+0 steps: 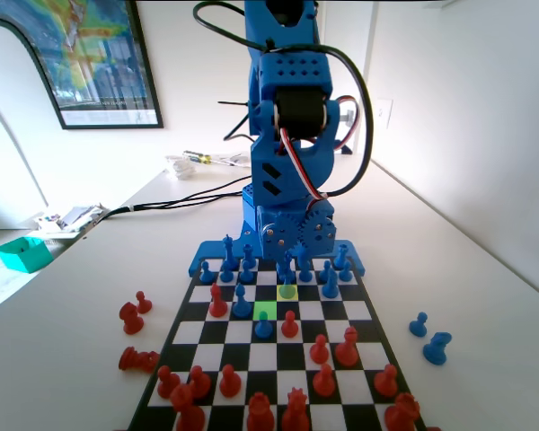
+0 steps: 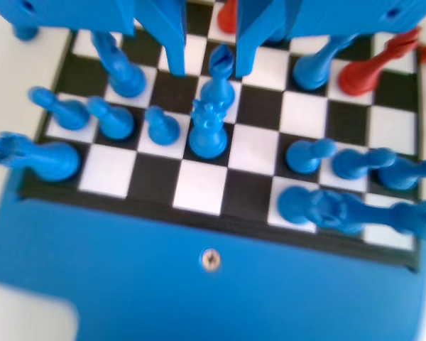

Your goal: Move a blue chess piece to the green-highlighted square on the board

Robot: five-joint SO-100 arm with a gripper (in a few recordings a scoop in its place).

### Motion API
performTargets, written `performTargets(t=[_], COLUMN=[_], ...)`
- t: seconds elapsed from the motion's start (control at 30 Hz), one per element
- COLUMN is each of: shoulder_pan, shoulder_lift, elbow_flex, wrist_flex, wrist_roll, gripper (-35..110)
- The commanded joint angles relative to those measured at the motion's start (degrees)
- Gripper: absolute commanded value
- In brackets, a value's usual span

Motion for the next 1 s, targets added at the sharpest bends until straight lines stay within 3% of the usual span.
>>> performTargets(t=[0.0,0.97], shoulder_pan=[-1.2,0.0], shoulder_lift=[3.8,-3.7], elbow_flex=[0.4,-0.4], wrist_flex=[-0.1,-5.3], wrist_roll=[-0.6,-3.0], gripper=[10,10])
